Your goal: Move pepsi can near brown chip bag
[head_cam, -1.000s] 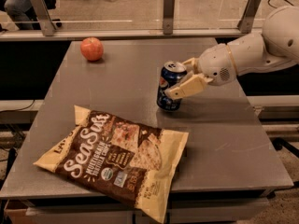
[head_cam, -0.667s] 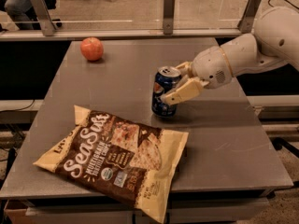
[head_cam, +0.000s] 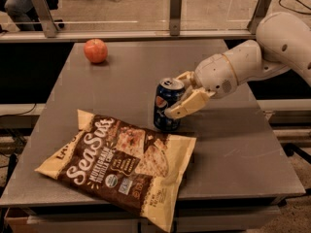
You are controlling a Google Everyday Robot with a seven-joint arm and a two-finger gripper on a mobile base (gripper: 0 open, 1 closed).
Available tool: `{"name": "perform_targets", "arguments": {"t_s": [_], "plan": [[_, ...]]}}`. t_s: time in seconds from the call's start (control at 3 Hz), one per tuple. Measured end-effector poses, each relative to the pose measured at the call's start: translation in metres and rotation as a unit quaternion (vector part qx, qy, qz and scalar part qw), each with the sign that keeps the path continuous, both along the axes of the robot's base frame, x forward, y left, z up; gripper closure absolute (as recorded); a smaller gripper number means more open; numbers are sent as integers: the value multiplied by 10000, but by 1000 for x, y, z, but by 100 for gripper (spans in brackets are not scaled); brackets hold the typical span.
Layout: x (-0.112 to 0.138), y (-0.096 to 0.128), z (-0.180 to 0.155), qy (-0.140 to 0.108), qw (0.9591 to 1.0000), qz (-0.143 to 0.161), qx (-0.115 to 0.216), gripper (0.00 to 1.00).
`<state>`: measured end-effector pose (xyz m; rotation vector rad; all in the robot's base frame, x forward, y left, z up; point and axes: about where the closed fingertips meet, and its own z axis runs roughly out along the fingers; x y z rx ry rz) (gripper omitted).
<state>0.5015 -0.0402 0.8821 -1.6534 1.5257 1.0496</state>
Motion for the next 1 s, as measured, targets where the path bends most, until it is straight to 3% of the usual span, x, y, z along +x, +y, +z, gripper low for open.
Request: {"name": "perform_targets", "arguments": {"t_s": [0.33,0.67,1.0], "plan": [[-5,2,-1,-34,9999,154,46,12],[-7,1,-2,-72,9997,221,64,0],[-7,-1,0,-117,9996,233,53,0]]}}
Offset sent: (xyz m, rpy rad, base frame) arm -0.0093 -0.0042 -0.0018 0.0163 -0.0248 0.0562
